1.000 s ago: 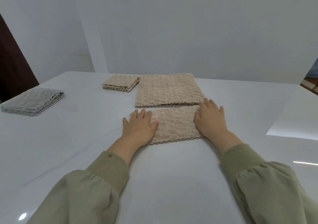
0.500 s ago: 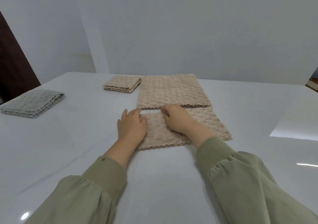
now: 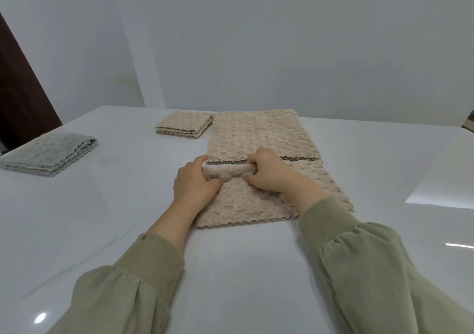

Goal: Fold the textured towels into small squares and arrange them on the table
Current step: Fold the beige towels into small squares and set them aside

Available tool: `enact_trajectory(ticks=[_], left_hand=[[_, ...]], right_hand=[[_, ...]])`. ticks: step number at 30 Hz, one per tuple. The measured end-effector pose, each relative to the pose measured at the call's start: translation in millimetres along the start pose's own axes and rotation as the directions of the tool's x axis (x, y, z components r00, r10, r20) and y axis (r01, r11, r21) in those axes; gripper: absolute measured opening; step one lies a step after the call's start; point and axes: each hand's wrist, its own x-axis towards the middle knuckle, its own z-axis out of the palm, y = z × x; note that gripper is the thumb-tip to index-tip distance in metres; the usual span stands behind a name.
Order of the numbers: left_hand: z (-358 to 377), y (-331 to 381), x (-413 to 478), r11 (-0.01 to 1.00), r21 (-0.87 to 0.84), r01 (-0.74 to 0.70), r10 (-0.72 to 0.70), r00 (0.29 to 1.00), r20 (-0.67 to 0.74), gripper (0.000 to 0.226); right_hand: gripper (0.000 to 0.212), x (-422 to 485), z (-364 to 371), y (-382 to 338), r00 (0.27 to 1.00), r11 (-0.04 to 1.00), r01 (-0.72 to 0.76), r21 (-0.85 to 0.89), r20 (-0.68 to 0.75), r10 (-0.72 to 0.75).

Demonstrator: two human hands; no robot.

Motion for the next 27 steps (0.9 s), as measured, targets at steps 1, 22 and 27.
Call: enact_trajectory(ticks=[1,22,27], left_hand=[[-1,0,-1,0.999,-0.036,0.009,-0.009,1.000,0.008,0.063],[-17,-5,8,0.425,-0.877,0.226,-0.171,0.971,0.167,0.021],[-9,-3,1,0.822,-0.564,0.078,-0.120,0.992,-0.037,0.033]], right_hand=[[0.018,-1,-2,-1,1.000,1.000,0.012,0.020,-0.002,-0.012],[0.030,-32,-52,23,0.909,0.548,-0.412,0.728,0.370,0.191],[0.020,-43,-19,34,0.846,0.233,-0.515,0.825,0.447,0.289]])
